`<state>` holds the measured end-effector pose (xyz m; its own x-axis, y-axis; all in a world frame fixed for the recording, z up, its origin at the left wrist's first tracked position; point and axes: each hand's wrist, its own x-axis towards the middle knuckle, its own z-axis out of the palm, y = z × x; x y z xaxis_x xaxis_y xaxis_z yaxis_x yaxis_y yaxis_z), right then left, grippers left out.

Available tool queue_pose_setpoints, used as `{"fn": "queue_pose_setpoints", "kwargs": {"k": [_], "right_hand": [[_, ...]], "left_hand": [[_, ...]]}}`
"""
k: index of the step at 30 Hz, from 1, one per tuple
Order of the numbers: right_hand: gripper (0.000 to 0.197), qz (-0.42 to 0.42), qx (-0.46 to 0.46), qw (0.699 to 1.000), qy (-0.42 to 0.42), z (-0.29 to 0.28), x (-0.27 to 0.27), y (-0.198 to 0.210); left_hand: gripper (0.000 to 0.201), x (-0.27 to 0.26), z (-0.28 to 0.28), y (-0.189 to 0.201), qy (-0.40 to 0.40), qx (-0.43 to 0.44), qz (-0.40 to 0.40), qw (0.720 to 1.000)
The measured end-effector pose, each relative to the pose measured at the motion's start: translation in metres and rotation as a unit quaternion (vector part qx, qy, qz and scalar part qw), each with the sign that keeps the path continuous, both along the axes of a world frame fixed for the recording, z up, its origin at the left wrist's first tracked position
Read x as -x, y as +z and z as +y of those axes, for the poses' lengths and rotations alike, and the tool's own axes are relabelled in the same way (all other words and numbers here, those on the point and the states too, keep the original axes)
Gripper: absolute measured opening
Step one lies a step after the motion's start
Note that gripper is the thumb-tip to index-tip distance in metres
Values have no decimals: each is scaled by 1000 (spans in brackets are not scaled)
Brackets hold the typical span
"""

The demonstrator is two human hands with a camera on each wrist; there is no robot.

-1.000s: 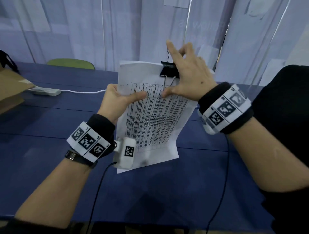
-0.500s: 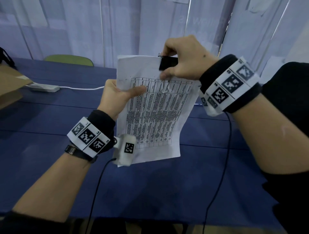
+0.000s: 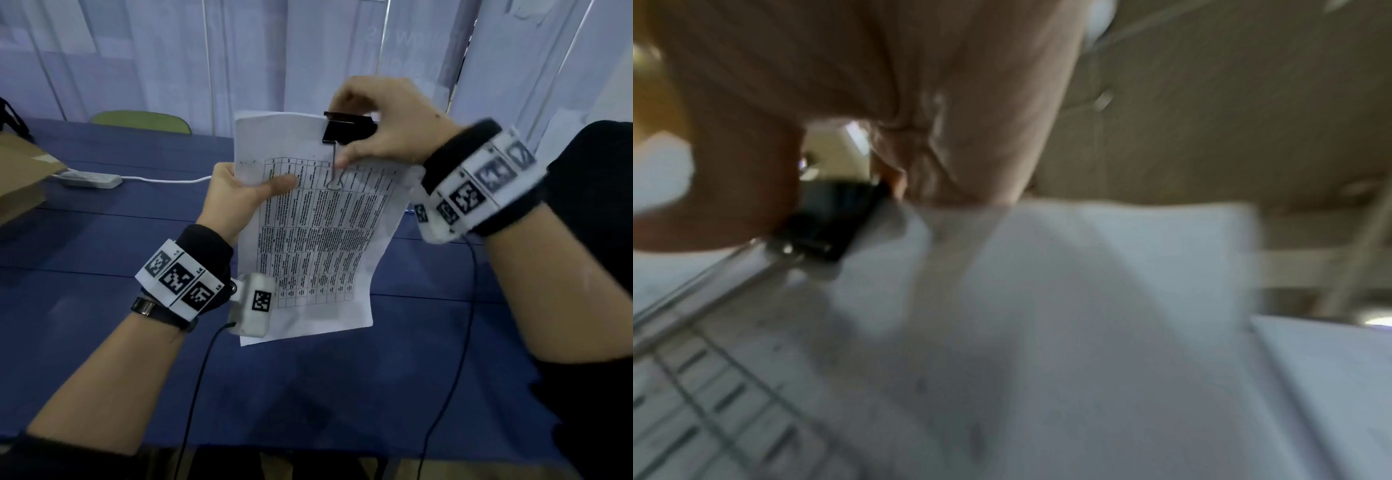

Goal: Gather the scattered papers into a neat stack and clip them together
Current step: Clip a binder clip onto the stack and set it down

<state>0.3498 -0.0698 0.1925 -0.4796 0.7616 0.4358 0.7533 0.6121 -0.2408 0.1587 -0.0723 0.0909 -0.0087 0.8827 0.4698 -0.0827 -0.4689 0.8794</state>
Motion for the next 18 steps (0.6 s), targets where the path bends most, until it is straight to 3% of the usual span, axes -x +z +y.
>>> {"fn": "queue_pose_setpoints", "kwargs": {"k": [2, 4, 5, 8, 10, 11, 13, 16, 18], "right_hand": [[76, 121, -69, 990, -29, -8, -14, -19], [82, 266, -140, 949, -90, -10, -25, -49], [83, 351, -141, 920, -107, -8, -28, -64], [66, 574, 9, 815, -81, 2, -32, -96], [38, 632, 110, 765, -49, 9, -32, -112], [29, 642, 126, 755, -51, 10, -30, -118], [39, 644, 118, 753, -70, 11, -27, -128], [53, 640, 75, 762, -65, 12, -23, -137], [35, 631, 98, 768, -50, 11, -23, -142]], "left_hand": [[21, 3, -1, 0, 7, 10, -14, 1000], [3, 5, -2, 0, 4, 23, -27, 999], [4, 6, -3, 0, 2, 28, -28, 999], [23, 7, -3, 2, -15, 38, -14, 999], [32, 5, -3, 5, -23, 33, -16, 999], [37, 4, -3, 7, -5, 36, -21, 999], [44, 2, 1, 12, 57, 41, -27, 997], [28, -6, 2, 23, 102, 23, -61, 993], [21, -11, 4, 32, 120, 17, -101, 988]]}}
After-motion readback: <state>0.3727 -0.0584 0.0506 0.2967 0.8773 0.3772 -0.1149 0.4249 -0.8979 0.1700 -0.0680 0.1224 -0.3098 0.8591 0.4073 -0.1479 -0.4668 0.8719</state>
